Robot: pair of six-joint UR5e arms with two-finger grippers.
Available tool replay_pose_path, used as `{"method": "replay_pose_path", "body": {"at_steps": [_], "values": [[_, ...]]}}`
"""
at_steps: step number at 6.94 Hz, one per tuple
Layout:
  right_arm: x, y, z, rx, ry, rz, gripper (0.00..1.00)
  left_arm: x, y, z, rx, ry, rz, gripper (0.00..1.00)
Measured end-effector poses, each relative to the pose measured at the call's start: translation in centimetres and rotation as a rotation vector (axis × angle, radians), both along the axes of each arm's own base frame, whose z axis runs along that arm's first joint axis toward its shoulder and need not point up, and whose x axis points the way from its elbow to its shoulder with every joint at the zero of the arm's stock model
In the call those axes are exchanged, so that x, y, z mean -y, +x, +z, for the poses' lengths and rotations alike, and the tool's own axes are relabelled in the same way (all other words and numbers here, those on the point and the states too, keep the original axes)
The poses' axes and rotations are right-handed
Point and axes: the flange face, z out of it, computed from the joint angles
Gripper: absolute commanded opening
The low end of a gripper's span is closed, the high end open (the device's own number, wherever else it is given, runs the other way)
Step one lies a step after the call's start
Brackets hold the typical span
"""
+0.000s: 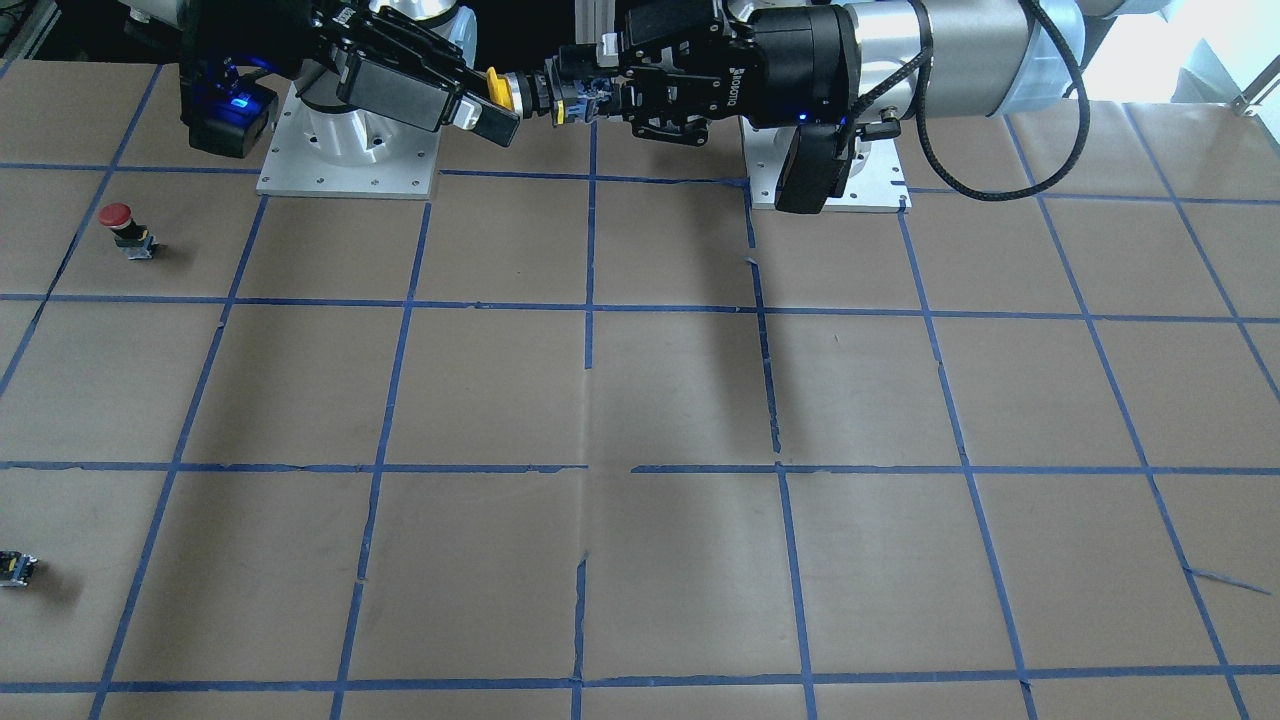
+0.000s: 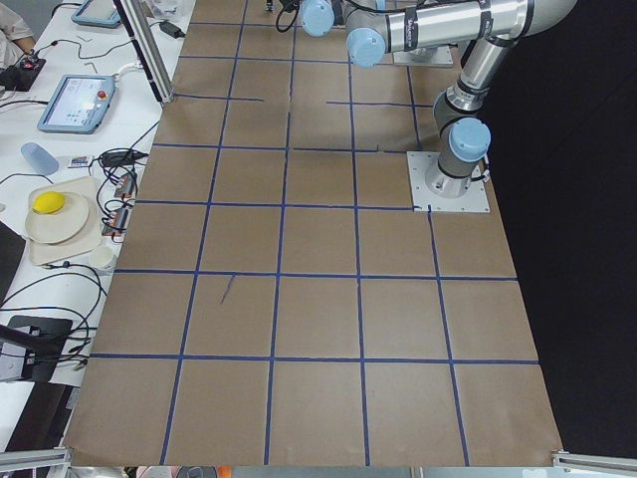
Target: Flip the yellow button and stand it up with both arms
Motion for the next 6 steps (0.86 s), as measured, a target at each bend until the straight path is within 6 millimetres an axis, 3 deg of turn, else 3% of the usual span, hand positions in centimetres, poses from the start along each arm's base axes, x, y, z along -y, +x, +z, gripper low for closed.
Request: {"method": "replay_pose_path", "body": {"at_steps": [4,6], "values": [[0.5,-0.9,0.1,-0.004,-0.008,-0.019,0.22,-0.1,0.2,0.5,0.040,0.013,0.004,0.98],[1.6,-4.4,0.2,-0.042,-0.058,-0.069,0.22,0.2,1.6,-0.7,0.220,0.014,0.012,0.98]]}}
